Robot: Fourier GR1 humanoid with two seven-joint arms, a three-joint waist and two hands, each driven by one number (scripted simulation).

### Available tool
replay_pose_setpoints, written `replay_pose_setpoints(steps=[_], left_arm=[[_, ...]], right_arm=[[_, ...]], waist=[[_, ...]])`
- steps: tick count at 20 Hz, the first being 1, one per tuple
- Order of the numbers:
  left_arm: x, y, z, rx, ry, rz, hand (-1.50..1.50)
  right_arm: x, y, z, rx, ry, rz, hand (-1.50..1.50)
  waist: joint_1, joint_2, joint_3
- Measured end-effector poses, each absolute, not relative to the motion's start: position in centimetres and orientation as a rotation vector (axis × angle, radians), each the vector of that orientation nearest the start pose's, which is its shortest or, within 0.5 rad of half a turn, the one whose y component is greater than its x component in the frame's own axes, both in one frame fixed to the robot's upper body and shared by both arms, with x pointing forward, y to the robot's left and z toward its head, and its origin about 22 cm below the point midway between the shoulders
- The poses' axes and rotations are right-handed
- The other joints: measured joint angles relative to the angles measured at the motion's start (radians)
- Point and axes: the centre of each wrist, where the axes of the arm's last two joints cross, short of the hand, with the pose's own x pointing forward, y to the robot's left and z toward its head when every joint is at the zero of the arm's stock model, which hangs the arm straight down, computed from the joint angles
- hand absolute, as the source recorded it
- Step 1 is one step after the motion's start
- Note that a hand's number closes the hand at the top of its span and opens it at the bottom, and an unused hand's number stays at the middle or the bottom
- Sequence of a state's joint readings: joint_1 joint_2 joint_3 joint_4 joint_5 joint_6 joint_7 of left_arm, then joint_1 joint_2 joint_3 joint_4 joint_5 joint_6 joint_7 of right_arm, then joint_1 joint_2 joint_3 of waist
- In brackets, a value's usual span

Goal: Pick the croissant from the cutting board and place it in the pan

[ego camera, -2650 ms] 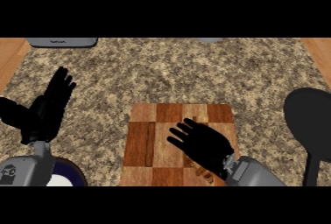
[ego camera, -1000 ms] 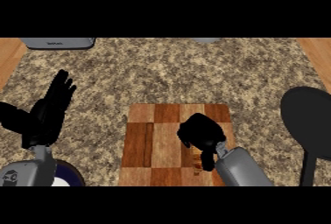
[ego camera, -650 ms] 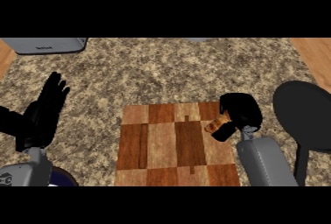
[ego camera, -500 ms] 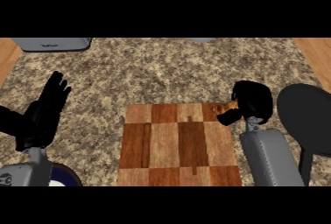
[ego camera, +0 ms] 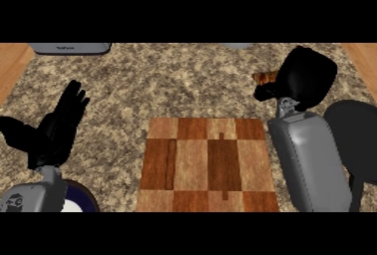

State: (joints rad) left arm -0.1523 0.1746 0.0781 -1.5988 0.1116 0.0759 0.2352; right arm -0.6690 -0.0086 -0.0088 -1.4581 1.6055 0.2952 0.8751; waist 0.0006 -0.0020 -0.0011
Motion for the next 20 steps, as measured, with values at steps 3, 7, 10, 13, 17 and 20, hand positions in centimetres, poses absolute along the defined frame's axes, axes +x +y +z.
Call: replay_pose_setpoints(steps=[3,7,10,13,17,20], left_arm=[[27.4,27.2,5.7,0.104,-1.519,0.039,0.0],[27.6,27.7,5.7,0.104,-1.522,0.045,0.0],[27.4,27.7,6.2,0.103,-1.52,0.046,0.0],[27.4,27.8,6.1,0.102,-1.518,0.047,0.0],[27.6,27.9,6.2,0.103,-1.517,0.051,0.0],[27.6,27.4,6.7,0.102,-1.521,0.049,0.0]], right_arm=[[35.8,-16.0,17.3,-1.624,-0.874,0.541,1.5],[36.0,-18.9,18.4,-1.657,-0.861,0.438,1.5],[35.2,-22.9,18.1,-1.673,-0.857,0.374,1.5],[34.3,-25.9,17.8,-1.686,-0.856,0.318,1.5],[32.8,-30.6,16.9,-1.7,-0.86,0.251,1.5],[31.7,-34.8,15.3,-1.694,-0.863,0.215,1.5]], waist=[[0.002,0.001,0.0],[0.0,0.002,0.001],[-0.003,0.001,0.001],[-0.004,0.001,0.001],[-0.005,0.002,0.001],[-0.005,0.002,0.002]])
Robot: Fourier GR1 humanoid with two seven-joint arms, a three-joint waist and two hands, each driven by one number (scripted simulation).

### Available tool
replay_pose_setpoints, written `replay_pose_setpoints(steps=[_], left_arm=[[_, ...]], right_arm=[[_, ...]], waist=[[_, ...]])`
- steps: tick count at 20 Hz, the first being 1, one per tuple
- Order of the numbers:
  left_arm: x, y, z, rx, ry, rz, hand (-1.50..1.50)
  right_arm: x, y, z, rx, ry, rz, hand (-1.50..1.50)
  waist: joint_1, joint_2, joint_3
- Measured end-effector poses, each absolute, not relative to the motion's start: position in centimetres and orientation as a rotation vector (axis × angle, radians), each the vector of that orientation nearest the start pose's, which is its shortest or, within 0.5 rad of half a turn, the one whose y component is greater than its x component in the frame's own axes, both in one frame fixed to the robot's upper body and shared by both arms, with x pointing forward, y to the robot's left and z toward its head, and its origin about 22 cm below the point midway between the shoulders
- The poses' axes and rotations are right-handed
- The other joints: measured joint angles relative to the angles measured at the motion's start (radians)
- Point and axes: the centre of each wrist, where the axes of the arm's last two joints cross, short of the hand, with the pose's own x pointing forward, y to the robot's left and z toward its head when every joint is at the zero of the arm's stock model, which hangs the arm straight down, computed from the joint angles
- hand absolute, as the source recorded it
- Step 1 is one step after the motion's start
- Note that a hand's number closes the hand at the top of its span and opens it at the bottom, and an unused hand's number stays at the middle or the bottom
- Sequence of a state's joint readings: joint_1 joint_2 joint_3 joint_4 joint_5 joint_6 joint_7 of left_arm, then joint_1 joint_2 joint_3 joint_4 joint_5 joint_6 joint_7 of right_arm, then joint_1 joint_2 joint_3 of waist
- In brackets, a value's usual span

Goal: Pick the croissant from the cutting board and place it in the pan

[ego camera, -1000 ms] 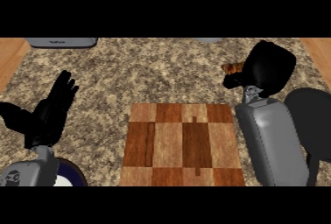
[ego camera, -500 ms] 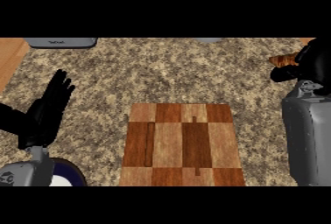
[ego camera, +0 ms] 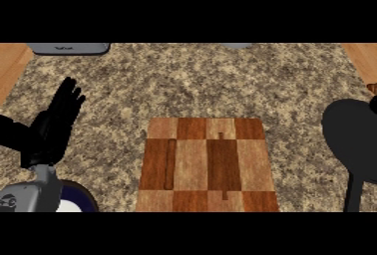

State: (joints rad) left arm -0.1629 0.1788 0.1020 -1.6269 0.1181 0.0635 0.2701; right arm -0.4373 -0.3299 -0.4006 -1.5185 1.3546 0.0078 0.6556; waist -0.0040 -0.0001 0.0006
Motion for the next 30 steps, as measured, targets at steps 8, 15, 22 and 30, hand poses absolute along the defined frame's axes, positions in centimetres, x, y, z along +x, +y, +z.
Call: replay_pose_setpoints(steps=[8,15,22,30], left_arm=[[27.8,27.1,5.9,0.096,-1.519,0.041,0.0],[28.0,27.2,5.6,0.096,-1.53,0.042,0.0],[28.3,25.9,5.7,0.092,-1.532,0.026,0.0],[27.7,27.1,6.2,0.1,-1.52,0.041,0.0]], right_arm=[[30.2,-41.9,10.3,-1.621,-0.923,0.229,1.5],[30.5,-45.6,4.9,-1.565,-0.885,0.266,1.5],[29.9,-47.1,1.3,-1.407,-0.777,0.11,-1.5],[28.4,-48.4,-0.3,-1.336,-0.938,-0.017,-1.5]], waist=[[0.007,0.002,0.0],[0.016,0.005,0.001],[0.02,0.007,0.002],[0.011,0.002,0.002]])
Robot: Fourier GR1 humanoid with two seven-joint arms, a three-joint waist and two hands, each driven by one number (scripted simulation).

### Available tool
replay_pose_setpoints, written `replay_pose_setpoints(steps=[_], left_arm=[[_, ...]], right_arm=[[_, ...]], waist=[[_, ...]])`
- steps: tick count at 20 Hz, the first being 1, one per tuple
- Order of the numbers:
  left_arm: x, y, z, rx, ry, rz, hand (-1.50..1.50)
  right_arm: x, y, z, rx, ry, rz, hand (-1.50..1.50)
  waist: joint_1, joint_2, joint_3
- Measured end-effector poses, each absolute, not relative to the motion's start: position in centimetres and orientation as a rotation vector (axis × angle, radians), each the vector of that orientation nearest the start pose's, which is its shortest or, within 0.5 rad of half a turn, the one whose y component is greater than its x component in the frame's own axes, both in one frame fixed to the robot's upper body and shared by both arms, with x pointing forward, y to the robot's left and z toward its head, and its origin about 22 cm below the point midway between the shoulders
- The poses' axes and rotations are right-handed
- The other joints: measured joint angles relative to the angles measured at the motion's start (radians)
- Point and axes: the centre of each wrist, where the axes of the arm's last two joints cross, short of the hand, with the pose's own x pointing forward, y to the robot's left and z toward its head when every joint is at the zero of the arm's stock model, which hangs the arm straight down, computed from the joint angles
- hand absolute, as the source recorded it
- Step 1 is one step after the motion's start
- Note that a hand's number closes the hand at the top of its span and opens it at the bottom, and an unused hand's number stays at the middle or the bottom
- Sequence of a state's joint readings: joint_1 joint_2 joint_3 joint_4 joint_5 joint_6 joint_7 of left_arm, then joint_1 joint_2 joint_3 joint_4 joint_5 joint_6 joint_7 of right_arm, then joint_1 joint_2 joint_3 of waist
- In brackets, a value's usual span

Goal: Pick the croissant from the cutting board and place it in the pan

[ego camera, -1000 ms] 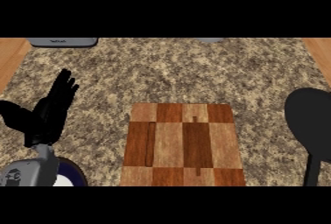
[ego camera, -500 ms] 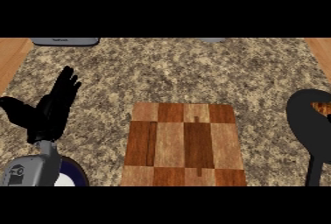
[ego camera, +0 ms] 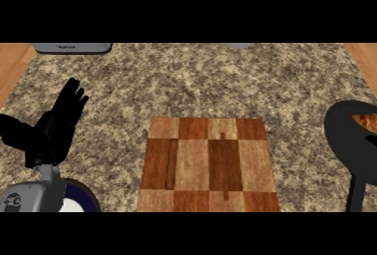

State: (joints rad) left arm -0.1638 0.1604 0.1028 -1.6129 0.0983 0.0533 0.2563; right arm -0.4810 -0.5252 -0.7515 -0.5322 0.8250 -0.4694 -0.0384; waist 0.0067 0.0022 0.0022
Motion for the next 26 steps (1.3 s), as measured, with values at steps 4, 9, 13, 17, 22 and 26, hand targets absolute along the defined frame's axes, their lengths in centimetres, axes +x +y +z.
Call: replay_pose_setpoints(steps=[4,9,13,17,22,26], left_arm=[[27.6,27.6,6.1,0.115,-1.511,0.05,0.0],[27.6,28.0,6.3,0.123,-1.512,0.061,0.0],[27.5,28.0,6.1,0.132,-1.502,0.07,0.0],[27.4,27.8,6.0,0.131,-1.507,0.073,0.0],[27.3,27.7,6.0,0.119,-1.513,0.058,0.0],[27.2,27.3,6.0,0.116,-1.517,0.056,0.0]], right_arm=[[27.5,-49.3,0.5,-1.302,-1.075,-0.175,-1.5],[23.4,-51.8,0.6,-1.222,-1.205,-0.362,-1.5],[18.9,-53.2,0.4,-1.145,-1.306,-0.439,-1.5],[13.3,-53.5,-0.8,-1.049,-1.393,-0.477,-1.5],[7.0,-52.5,-0.2,-1.029,-1.443,-0.481,-1.5],[3.8,-51.0,0.3,-1.038,-1.449,-0.478,-1.5]], waist=[[-0.015,-0.005,-0.001],[-0.033,-0.01,-0.003],[-0.045,-0.013,-0.004],[-0.048,-0.013,-0.004],[-0.032,-0.008,-0.004],[-0.021,-0.005,-0.003]])
